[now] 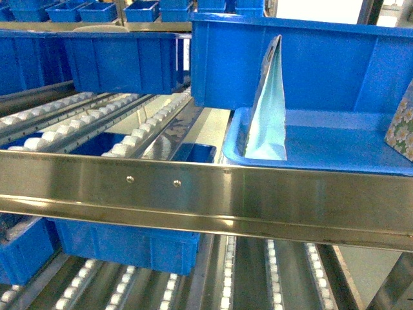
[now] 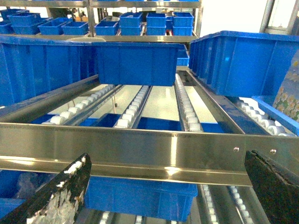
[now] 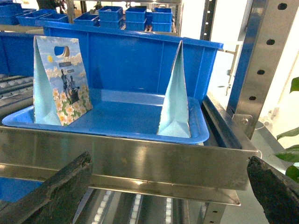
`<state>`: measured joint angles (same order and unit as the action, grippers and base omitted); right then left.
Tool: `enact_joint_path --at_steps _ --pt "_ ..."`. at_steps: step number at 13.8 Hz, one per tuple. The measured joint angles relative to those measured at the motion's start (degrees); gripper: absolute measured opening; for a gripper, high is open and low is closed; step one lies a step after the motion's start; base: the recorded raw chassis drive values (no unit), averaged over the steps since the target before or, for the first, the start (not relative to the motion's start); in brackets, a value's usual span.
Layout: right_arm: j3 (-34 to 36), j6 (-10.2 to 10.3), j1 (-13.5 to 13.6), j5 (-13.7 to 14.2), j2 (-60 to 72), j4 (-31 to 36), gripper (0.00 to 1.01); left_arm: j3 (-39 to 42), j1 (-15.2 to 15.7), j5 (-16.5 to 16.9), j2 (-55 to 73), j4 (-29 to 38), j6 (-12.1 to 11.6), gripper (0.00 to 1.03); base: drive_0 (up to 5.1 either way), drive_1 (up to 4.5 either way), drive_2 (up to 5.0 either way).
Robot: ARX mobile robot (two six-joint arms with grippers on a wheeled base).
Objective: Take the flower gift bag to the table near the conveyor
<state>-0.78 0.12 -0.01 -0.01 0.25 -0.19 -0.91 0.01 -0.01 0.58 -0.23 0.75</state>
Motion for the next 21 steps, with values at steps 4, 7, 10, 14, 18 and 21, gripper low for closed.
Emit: enact_joint_path --at_steps 4,7,10,14,18,21 --pt "-0.17 0.07 1.49 1.75 3.08 4.02 0.98 -0.42 -1.73 -0.5 3.98 5.29 0.5 0.98 0.0 0.0 0.0" --pt "-2.95 -0.63 7.26 4.52 21.62 18.18 0.98 -10.05 -10.36 -4.0 25.59 14.91 0.76 0.98 0.0 0.0 0.0" --pt "-6.82 -0.63 5.88 3.48 34.34 27.28 0.98 -16.11 -14.78 -6.8 37.24 16.92 1.05 0.98 0.0 0.0 0.0" --pt "-16.87 0.13 3.1 -1.29 58.97 38.07 0.98 -32.2 -21.07 -6.95 62.31 16.81 5.55 0.98 0.0 0.0 0.0" --pt "-22.38 0.57 1.73 -4.11 66.97 37.88 0.98 -40.48 -24.41 -6.23 74.88 14.75 6.78 0.98 0.0 0.0 0.0" --pt "-26.51 0.39 1.88 -4.57 71.45 36.39 0.98 -45.68 -28.24 -7.26 79.78 14.38 6.54 0.98 0.0 0.0 0.0"
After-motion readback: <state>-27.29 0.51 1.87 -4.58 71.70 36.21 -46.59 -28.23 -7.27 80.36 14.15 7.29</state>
